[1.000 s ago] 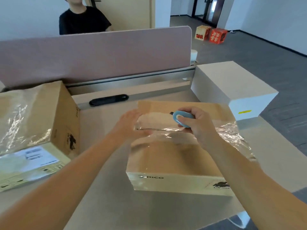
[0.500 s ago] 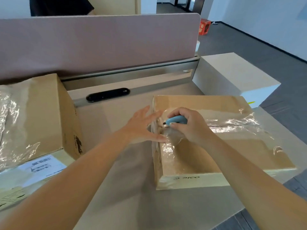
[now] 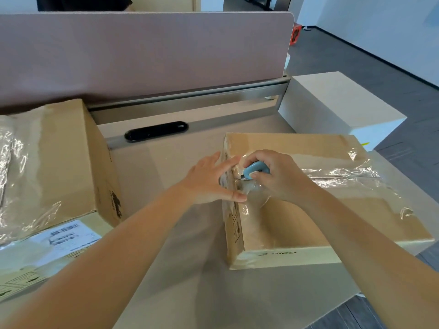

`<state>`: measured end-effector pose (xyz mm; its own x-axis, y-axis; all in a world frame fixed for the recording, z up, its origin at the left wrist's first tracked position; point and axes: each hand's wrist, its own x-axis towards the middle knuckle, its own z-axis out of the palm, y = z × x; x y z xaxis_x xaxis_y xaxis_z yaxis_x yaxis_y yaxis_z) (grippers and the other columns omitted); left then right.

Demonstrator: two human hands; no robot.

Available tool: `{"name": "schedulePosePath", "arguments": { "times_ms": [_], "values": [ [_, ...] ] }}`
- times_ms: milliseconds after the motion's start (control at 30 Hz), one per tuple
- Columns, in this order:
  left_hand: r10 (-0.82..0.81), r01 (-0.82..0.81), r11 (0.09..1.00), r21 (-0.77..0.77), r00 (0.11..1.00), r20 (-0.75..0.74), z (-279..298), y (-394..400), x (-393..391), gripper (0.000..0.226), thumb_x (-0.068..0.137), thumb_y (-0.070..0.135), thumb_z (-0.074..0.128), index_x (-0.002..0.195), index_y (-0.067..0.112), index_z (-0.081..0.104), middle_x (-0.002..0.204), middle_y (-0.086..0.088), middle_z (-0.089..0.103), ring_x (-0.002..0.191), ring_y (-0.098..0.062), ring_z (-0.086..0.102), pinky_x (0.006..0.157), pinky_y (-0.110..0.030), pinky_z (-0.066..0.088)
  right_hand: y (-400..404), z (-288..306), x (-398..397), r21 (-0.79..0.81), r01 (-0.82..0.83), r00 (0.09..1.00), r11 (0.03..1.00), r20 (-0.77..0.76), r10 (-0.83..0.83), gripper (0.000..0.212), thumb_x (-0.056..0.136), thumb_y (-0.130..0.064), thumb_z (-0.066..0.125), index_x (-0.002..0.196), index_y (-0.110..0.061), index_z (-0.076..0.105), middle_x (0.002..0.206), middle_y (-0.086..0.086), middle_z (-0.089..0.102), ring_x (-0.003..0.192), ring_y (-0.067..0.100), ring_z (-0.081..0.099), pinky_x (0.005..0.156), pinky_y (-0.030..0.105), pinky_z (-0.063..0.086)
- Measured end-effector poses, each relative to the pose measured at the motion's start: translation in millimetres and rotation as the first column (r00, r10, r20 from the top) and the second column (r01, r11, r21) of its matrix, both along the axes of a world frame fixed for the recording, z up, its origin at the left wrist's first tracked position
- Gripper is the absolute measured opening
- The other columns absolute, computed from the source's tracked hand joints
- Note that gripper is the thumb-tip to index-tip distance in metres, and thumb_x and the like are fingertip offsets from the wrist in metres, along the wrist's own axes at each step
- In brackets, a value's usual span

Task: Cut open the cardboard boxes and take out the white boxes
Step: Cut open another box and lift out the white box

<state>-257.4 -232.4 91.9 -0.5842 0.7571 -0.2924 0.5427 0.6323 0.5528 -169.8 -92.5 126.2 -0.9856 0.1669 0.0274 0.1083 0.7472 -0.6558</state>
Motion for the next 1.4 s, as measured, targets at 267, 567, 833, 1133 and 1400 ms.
{"name": "schedulePosePath", "arguments": {
  "times_ms": [267, 567, 833, 1133, 1400],
  "values": [
    [-0.017, 0.017, 1.0, -0.009, 1.0, -0.022, -1.8, 0.2, -1.7, 0.096, 0.072, 0.058, 0.064, 0.145, 0.043, 0.003, 0.157, -0.005, -0.006, 0.144, -0.026, -0.007, 0.116, -0.048, 0.004, -3.1, -2.1, 3.0, 0.045, -0.001, 1.0, 0.999, -0.002, 0.001, 0.016, 0.085, -0.003, 0.057, 0.097, -0.011, 0.062, 0.093, -0.003, 0.056, 0.087, 0.014, 0.052, 0.072, 0.013, 0.038],
    [0.001, -0.002, 1.0, 0.02, 1.0, 0.021, -0.6, -1.0, -0.7, 0.094, 0.073, 0.054, 0.067, 0.144, 0.045, 0.007, 0.157, -0.008, -0.004, 0.144, -0.025, -0.008, 0.115, -0.047, 0.003, -7.1, -1.3, -0.9, 0.145, -0.065, 0.996, 0.987, 0.073, 0.055, 0.023, 0.087, 0.0, 0.05, 0.104, -0.012, 0.061, 0.105, 0.003, 0.057, 0.097, 0.018, 0.051, 0.085, 0.026, 0.039],
    [0.005, -0.005, 1.0, 0.008, 1.0, 0.012, -0.8, -2.3, -1.6, 0.095, 0.07, 0.056, 0.067, 0.144, 0.047, 0.007, 0.157, -0.008, -0.004, 0.144, -0.025, -0.008, 0.115, -0.049, 0.004, -1.8, 1.5, -2.5, 0.243, -0.14, 0.986, 0.96, 0.123, 0.113, 0.026, 0.089, 0.001, 0.046, 0.107, -0.014, 0.058, 0.112, 0.002, 0.053, 0.093, 0.008, 0.04, 0.075, 0.015, 0.028],
    [0.006, -0.006, 0.999, -0.035, 1.0, 0.013, 0.8, -2.2, -0.5, 0.099, 0.069, 0.058, 0.066, 0.144, 0.047, 0.002, 0.157, -0.006, -0.007, 0.144, -0.024, -0.009, 0.116, -0.048, 0.004, 6.6, -0.8, 2.6, 0.287, -0.141, 0.988, 0.947, 0.109, 0.114, 0.022, 0.088, 0.0, 0.048, 0.102, -0.013, 0.058, 0.103, 0.003, 0.052, 0.087, 0.011, 0.04, 0.065, 0.016, 0.025],
    [0.028, -0.027, 1.0, -0.014, 0.998, 0.053, 1.9, -2.1, 1.7, 0.099, 0.07, 0.055, 0.069, 0.143, 0.049, 0.003, 0.157, 0.0, -0.008, 0.144, -0.021, -0.01, 0.114, -0.046, 0.004, 21.8, 2.5, 9.8, 0.285, -0.128, 0.989, 0.95, 0.112, 0.1, 0.019, 0.084, -0.003, 0.054, 0.102, -0.007, 0.059, 0.098, 0.002, 0.051, 0.087, 0.013, 0.042, 0.072, 0.019, 0.027]
  ]
}}
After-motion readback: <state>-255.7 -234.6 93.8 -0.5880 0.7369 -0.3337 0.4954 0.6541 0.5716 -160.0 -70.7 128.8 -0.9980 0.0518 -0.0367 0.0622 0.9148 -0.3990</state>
